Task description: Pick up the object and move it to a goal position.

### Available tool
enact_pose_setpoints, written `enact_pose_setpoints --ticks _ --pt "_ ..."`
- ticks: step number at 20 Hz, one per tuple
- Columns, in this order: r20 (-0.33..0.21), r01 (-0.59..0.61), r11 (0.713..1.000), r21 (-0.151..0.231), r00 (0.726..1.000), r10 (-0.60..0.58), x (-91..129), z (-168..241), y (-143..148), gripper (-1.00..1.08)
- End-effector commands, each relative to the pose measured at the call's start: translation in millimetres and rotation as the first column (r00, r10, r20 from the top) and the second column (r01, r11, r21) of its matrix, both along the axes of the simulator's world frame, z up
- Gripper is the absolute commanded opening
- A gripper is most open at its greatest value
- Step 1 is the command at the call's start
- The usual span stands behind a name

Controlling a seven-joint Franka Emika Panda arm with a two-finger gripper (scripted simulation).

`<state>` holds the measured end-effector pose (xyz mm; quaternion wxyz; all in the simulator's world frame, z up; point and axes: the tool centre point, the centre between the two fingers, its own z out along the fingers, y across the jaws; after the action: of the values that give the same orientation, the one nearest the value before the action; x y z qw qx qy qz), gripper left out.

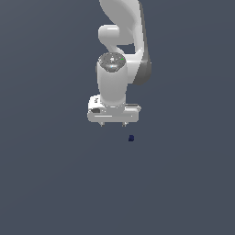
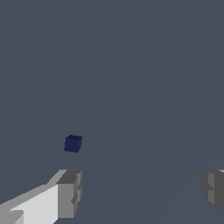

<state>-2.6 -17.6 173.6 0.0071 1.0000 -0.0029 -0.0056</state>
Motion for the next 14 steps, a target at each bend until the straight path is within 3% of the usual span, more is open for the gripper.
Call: enact_pose_setpoints --ticks 1,14 --pt "0.000 0.000 1.000 0.000 1.000 0.000 0 0 0 1.00" --pt "-0.025 -0.029 0.999 -0.022 0.999 0.028 -6 -10 -18 1.00"
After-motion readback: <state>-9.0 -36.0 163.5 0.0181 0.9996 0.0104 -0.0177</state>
